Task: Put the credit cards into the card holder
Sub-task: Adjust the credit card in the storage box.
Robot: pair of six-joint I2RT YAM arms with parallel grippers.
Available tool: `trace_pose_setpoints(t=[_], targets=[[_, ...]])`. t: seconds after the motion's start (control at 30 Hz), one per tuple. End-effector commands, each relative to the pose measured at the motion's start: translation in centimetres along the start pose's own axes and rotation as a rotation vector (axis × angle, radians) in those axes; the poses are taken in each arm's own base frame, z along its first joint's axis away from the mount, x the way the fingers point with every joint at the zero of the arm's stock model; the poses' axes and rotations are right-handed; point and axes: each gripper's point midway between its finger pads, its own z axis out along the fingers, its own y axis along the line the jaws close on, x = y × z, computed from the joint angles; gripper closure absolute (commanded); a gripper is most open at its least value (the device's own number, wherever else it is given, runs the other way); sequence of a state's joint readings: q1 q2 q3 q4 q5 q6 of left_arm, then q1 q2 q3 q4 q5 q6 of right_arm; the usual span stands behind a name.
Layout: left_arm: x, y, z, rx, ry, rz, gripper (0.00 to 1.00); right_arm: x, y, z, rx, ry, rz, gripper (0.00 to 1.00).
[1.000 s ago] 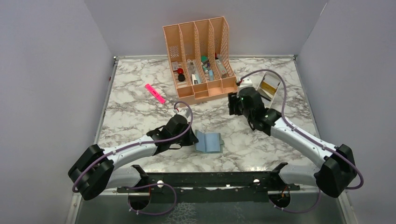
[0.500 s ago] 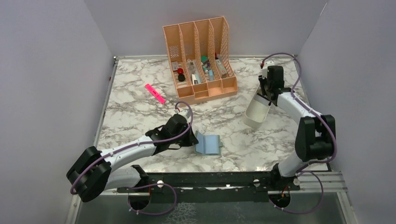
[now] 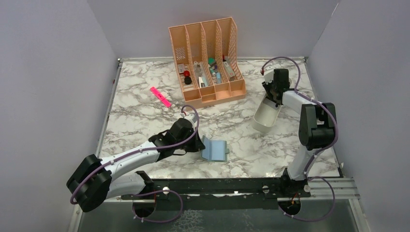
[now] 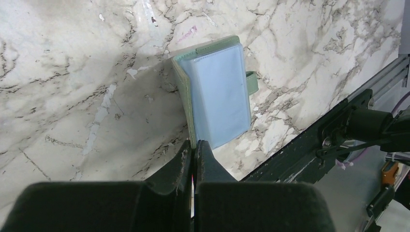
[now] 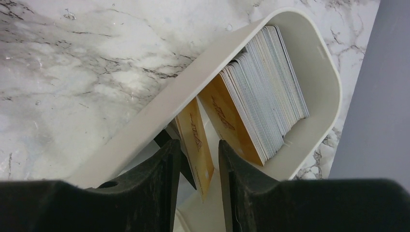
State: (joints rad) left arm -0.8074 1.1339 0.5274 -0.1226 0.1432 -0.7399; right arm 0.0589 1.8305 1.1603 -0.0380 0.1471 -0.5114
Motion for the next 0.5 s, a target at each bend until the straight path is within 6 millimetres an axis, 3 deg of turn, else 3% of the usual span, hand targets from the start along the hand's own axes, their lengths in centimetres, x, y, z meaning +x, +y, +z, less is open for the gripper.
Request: trace_pose_setpoints(t=[0.0, 0.23, 0.47], targets=[[-1.3, -2.1, -0.9, 0.066, -0.026, 0.034, 0.97, -1.7, 0.1, 0.5, -0.023, -0.077, -0.035, 0.61], [-1.3, -2.2, -1.0, 0.071, -0.026, 0.032, 0.97, -0.5, -0.6, 1.6, 0.04, -0.041, -0.055, 0.64], [-1.4, -2.4, -1.1, 0.079, -0.03, 0.025, 0.97, -0.3, 0.4, 1.6, -0.008, -0.05, -0.051, 0.63]])
